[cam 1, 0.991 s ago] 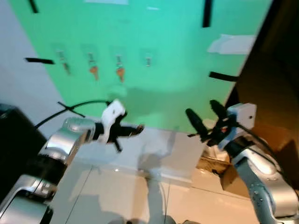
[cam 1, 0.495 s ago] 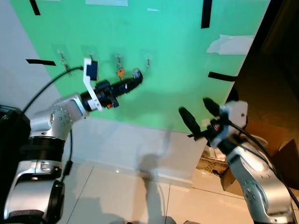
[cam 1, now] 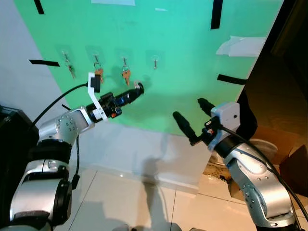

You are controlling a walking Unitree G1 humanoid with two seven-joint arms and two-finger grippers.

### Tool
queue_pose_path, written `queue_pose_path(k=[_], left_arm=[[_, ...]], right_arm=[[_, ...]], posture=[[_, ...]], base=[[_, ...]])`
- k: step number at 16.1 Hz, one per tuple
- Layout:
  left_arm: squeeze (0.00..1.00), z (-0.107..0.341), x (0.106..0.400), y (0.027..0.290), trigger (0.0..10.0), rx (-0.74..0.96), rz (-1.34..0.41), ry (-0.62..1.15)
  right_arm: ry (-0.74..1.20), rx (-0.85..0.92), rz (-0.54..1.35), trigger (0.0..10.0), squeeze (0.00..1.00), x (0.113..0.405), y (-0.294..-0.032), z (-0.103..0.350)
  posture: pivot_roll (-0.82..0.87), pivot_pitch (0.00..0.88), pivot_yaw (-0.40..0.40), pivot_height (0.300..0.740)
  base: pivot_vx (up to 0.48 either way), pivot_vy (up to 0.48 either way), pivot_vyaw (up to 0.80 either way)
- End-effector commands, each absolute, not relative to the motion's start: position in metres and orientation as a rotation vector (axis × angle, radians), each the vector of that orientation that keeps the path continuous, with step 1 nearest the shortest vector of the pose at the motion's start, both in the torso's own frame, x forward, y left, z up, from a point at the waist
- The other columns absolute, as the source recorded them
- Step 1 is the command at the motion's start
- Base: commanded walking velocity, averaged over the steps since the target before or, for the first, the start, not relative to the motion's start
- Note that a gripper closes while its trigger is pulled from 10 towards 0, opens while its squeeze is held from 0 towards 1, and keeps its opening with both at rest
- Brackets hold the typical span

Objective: Hang keys on a hook

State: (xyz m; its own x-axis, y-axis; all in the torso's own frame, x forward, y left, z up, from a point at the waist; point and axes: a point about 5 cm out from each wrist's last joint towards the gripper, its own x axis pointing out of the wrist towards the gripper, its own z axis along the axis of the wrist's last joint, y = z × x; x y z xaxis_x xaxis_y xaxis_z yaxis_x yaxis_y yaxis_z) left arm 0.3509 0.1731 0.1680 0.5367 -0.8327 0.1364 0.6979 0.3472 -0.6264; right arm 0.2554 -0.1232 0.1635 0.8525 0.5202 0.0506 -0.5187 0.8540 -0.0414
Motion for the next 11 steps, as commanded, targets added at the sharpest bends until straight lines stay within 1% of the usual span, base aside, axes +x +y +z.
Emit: queue_pose_path(k=[1, 3, 5, 11], left_arm=[[0.0, 0.175, 0.355, 0.171, 10.0, -0.682, -1.026, 0.202], [0.0, 0.178, 0.358, 0.162, 10.0, -0.678, -1.078, 0.205], [0.0, 0.179, 0.361, 0.158, 10.0, -0.68, -1.094, 0.2], [0.0, 0.187, 0.375, 0.156, 10.0, -0.674, -1.046, 0.137]], right_arm=[[-0.105, -0.055, 0.559, 10.0, 0.0, 0.257, -0.12, 0.172], [-0.111, -0.057, 0.564, 10.0, 0.0, 0.257, -0.12, 0.174], [-0.109, -0.052, 0.582, 10.0, 0.0, 0.256, -0.119, 0.175], [-0.099, -0.067, 0.592, 10.0, 0.0, 0.252, -0.122, 0.177]], posture=[[-0.12, 0.0, 0.08, 0.74], [-0.14, 0.0, 0.078, 0.74], [-0.15, 0.0, 0.079, 0.74], [-0.2, 0.0, 0.085, 0.74]], base=[[0.0, 0.0, 0.0], [0.0, 0.0, 0.0], [0.0, 0.0, 0.0], [0.0, 0.0, 0.0]])
